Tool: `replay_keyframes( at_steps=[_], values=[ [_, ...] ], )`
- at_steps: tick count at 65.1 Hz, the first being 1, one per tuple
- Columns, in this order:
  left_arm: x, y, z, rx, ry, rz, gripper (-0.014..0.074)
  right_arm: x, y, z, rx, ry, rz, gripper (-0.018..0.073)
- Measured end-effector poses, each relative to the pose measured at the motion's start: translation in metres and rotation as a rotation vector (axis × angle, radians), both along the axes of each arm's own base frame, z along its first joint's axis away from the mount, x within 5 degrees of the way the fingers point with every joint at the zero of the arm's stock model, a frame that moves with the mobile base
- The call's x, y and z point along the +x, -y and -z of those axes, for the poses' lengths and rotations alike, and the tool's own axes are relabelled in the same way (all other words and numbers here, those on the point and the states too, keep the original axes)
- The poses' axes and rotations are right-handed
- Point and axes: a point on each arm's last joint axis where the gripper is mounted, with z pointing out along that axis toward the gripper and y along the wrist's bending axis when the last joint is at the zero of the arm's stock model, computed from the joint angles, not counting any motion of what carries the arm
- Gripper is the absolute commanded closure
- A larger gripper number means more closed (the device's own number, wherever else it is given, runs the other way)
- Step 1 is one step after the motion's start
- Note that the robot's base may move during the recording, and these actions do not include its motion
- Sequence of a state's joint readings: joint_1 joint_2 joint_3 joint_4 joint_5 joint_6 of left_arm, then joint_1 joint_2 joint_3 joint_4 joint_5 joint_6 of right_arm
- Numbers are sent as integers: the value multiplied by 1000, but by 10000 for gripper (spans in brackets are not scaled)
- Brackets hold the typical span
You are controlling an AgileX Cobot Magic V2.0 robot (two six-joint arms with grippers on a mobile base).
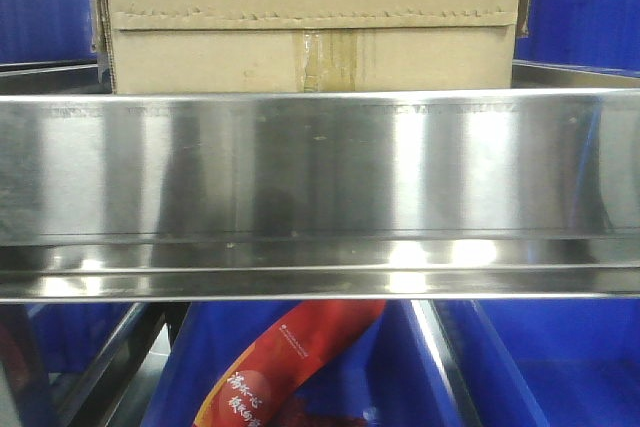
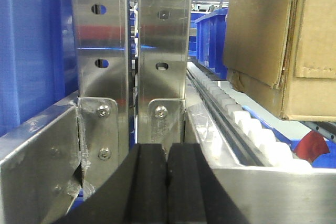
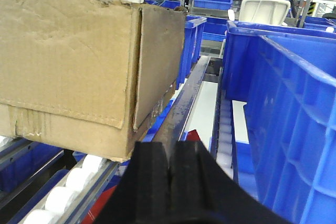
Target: Stack two boxes on right shelf middle
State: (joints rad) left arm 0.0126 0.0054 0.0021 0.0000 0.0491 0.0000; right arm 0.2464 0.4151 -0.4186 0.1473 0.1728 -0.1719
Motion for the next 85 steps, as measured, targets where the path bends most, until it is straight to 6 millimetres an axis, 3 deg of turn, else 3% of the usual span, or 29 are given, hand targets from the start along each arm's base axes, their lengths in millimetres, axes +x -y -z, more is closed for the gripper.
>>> replay_keyframes(
  at_steps=[8,19,34,46,85],
  values=[
    [0,0,0,0,0,0,708,-2,4,3,-7,7,40,712],
    [0,0,0,0,0,0,708,-16,18,22,-6,34,173,712],
    [0,0,0,0,0,0,708,-36,25,68,11,85,270,712],
    [0,0,0,0,0,0,708,-35,25,104,37,45,276,712],
    [0,0,0,0,0,0,708,-35,25,105,49,57,279,712]
  ],
)
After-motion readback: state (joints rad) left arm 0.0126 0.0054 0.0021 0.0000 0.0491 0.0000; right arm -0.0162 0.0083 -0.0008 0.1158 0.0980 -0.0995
